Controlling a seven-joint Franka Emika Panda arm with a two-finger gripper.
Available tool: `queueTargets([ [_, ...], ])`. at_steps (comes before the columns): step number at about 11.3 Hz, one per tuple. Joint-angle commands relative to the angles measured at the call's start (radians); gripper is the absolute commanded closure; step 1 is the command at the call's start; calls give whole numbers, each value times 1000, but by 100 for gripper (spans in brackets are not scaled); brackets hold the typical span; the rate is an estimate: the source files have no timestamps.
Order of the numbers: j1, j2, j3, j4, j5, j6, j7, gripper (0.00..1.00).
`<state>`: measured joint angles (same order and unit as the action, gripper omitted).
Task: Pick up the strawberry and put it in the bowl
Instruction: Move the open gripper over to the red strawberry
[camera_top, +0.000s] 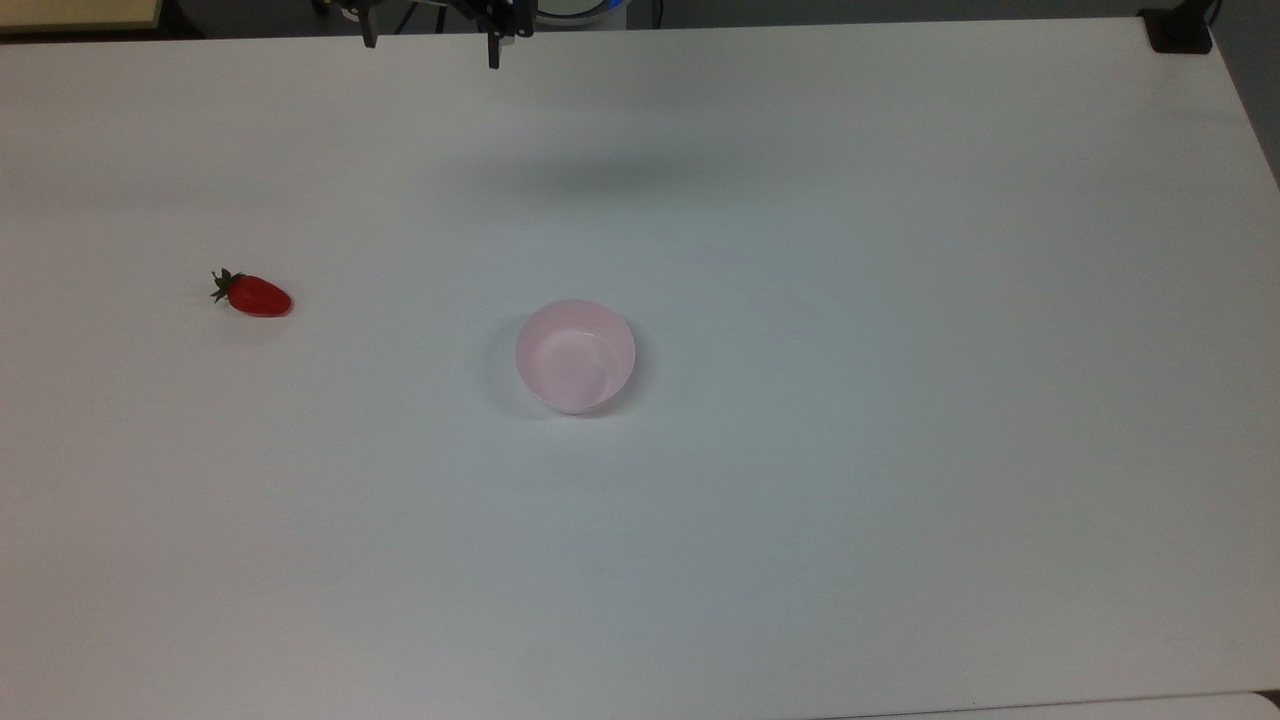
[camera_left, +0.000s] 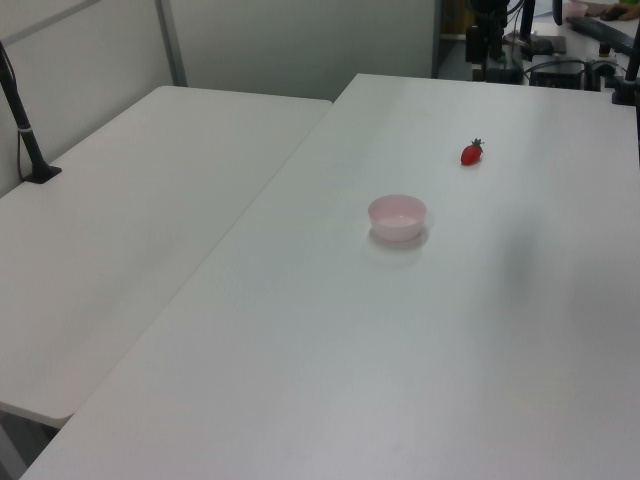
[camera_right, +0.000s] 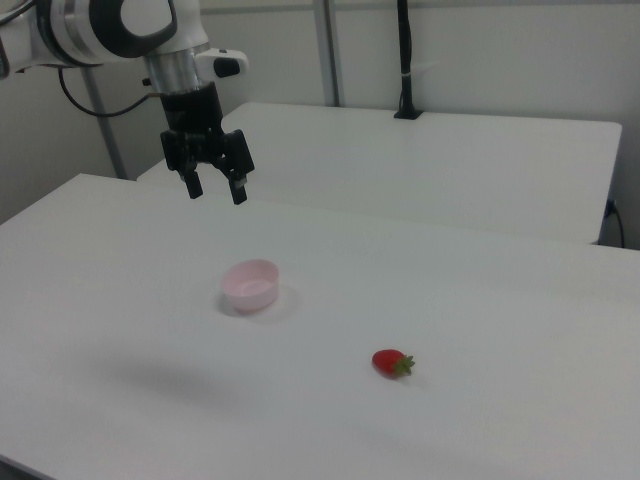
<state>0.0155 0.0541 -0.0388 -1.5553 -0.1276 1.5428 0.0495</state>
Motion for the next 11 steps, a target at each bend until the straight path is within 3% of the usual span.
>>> queueTargets([
  [1, -11, -13, -6, -12, 16, 11, -10, 0],
  [7, -14, -8, -6, -17, 16, 14, -11, 0],
  [11, -64, 19, -4, -17, 16, 51, -39, 0],
])
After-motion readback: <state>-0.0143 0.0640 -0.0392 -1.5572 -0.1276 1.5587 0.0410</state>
